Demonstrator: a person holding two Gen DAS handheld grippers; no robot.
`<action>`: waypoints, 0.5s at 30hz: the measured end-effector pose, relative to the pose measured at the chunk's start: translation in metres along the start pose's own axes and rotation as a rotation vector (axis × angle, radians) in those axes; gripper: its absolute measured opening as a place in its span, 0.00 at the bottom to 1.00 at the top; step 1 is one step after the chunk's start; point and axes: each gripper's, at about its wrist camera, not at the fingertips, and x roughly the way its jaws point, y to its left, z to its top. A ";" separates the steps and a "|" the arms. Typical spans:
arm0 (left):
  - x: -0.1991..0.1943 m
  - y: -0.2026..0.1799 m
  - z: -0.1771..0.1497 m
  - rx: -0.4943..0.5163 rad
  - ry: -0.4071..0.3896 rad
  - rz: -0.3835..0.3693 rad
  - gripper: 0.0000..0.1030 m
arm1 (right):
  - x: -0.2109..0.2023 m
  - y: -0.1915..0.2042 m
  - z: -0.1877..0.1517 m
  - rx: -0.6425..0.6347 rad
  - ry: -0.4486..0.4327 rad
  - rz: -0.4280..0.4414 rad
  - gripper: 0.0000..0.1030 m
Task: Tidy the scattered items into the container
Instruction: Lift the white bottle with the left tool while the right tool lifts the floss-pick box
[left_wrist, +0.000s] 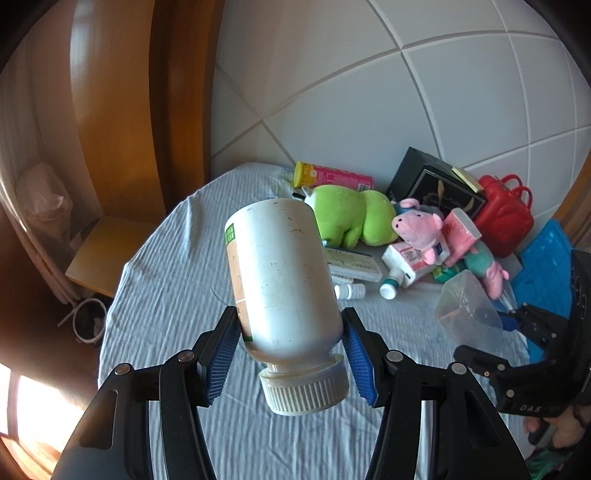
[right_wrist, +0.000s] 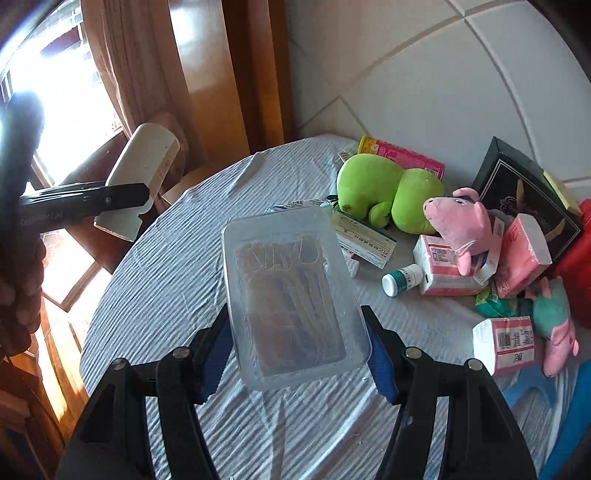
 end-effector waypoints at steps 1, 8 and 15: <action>-0.007 -0.008 0.001 0.006 -0.004 -0.002 0.53 | -0.012 -0.005 -0.002 0.009 -0.014 -0.003 0.62; -0.046 -0.064 0.003 0.063 -0.028 -0.003 0.53 | -0.101 -0.040 -0.022 0.065 -0.117 -0.009 0.62; -0.087 -0.127 0.006 0.095 -0.078 -0.001 0.53 | -0.177 -0.085 -0.056 0.093 -0.184 -0.025 0.62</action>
